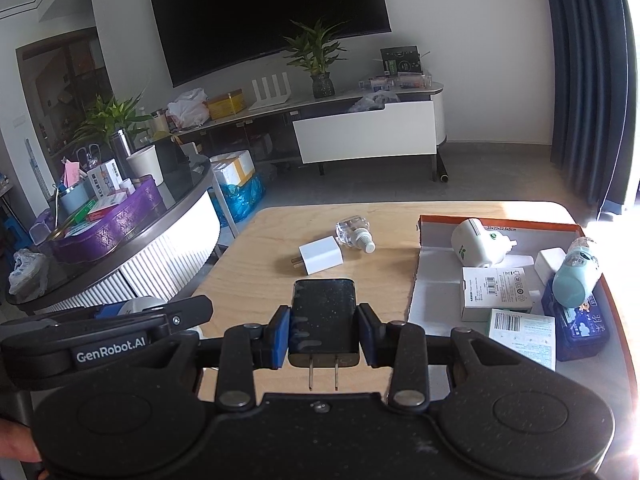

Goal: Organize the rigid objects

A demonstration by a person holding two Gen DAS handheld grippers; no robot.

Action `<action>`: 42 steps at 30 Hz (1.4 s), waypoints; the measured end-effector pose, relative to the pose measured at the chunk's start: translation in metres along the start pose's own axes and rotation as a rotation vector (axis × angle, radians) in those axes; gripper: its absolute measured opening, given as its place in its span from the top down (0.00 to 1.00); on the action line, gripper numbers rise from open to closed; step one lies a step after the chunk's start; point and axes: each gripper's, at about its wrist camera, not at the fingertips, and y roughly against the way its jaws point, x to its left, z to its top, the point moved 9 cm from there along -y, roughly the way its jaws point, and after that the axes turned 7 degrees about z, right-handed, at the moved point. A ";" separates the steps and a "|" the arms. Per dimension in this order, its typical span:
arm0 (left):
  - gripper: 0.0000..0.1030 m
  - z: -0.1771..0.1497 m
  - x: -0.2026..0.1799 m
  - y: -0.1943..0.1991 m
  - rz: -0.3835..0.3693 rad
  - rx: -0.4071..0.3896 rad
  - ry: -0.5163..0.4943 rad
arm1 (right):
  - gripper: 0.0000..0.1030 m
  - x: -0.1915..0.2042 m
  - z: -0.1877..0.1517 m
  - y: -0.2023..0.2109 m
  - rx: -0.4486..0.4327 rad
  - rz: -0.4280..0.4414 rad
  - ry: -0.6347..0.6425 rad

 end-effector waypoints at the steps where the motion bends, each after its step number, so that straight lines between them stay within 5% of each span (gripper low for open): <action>1: 0.37 0.000 -0.001 0.001 0.001 0.000 -0.002 | 0.57 -0.001 0.000 0.001 -0.001 -0.001 -0.002; 42: 0.37 -0.012 -0.044 0.019 -0.083 0.003 -0.066 | 0.57 -0.031 -0.006 0.053 -0.056 -0.061 -0.049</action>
